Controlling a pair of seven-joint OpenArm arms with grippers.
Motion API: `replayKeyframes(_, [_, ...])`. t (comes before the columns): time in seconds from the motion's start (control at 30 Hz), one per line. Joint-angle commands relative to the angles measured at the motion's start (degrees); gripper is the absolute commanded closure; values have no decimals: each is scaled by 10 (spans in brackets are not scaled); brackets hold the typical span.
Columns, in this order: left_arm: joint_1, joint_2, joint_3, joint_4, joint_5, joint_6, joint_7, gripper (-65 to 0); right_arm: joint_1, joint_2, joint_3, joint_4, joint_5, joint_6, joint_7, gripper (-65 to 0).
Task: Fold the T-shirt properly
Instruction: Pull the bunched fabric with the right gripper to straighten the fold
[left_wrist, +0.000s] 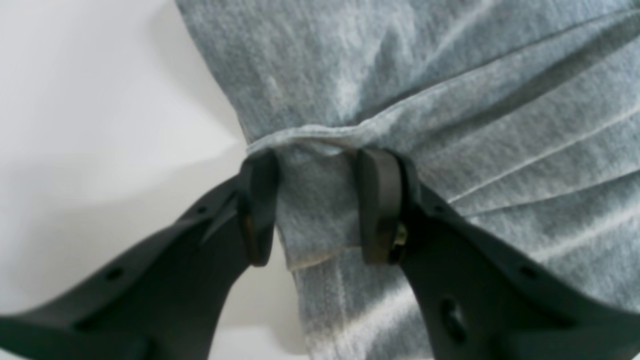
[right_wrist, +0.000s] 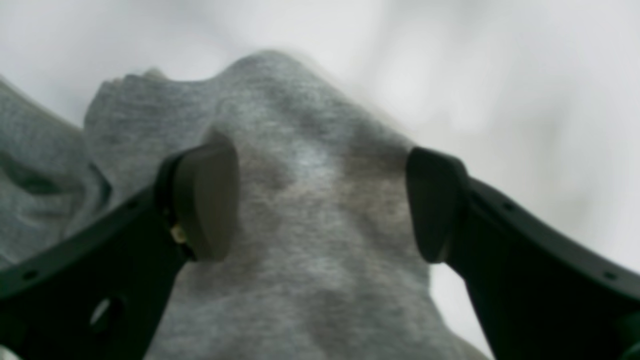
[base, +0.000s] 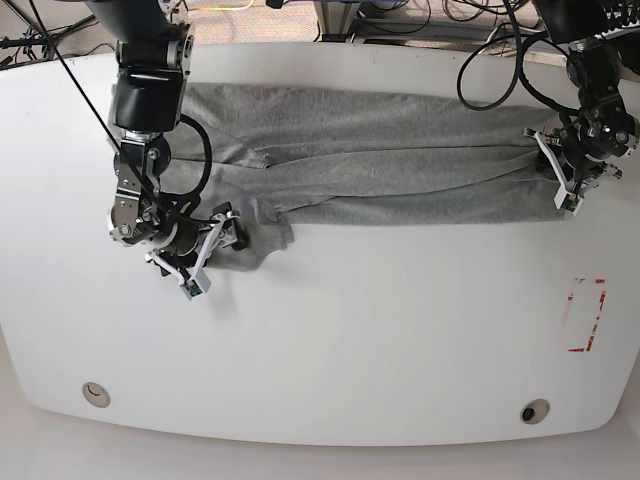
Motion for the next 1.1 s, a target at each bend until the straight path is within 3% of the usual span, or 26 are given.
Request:
replayKeyframes(0.0, [1, -6, -1, 3, 16, -1, 19, -242, 18, 7, 0, -12, 6, 1, 26, -482])
replayKeyframes(0.1, [1, -5, -1, 4, 16, -1, 19, -242, 18, 6, 0, -19, 6, 1, 36, -472])
replayKeyframes(0.17, [1, -6, -1, 1, 16, -1, 19, -242, 17, 6, -1, -19, 6, 1, 40, -425])
replayKeyframes(0.23, [1, -6, -1, 1, 16, -1, 19, -242, 17, 6, -1, -19, 6, 1, 42, -338])
replayKeyframes(0.4, [1, -7, -1, 1, 16, -1, 19, -242, 17, 6, -1, -18, 6, 1, 53, -49])
replayKeyframes(0.43, [1, -7, -1, 1, 16, -1, 19, -242, 17, 6, -2, -18, 6, 1, 53, -32])
replayKeyframes(0.73, [0, -7, -1, 1, 17, -1, 19, -242, 7, 7, 2, 61, 10, 1, 43, 0])
replayKeyframes(0.9, [0, -7, -1, 0, 17, -1, 19, -242, -22, 5, 3, 168, 16, 1, -12, 0])
replayKeyframes(1.07, [1, -7, 0, 0, 17, -1, 19, -242, -62, 6, 3, 258, 60, 1, -73, 0])
